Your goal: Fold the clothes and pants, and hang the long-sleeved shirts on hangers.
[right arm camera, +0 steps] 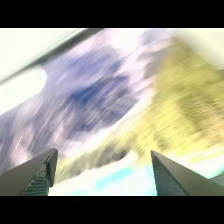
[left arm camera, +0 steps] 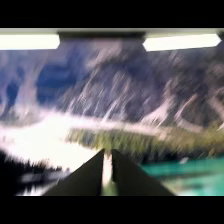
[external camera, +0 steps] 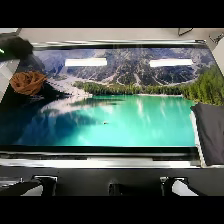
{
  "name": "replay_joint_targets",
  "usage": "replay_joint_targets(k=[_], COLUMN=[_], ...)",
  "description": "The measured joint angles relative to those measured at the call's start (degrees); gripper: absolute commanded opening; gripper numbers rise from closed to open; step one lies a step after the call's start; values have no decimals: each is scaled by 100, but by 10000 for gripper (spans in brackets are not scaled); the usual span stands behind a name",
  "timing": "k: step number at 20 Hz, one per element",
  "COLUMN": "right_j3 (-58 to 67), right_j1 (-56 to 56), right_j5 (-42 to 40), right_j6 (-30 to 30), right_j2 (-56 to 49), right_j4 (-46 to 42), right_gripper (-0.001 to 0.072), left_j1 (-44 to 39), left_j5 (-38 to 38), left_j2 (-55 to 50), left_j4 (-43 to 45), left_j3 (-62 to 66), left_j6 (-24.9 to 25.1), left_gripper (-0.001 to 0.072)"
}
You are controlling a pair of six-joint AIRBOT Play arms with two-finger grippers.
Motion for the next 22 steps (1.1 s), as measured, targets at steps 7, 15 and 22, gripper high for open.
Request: replay_joint_targets(k=[7, 15, 22], right_j3=[-1467, -1825, -1847], right_j1=[2479, 2957, 2990], right_j5=[1480, 1729, 1764], right_j6=[745, 826, 841], right_j2=[-695, -791, -796], right_j4=[-859, -1261, -1305], right_gripper=[673, 673, 673], left_j1=[-96, -125, -125], left_j5=[-1440, -1154, -1132], left_j2=[-92, 345, 369], left_j4=[474, 520, 520], left_j3=[-2144, -3110, -3187], left_j6=[-614, -726, -734], left_gripper=[715, 717, 717])
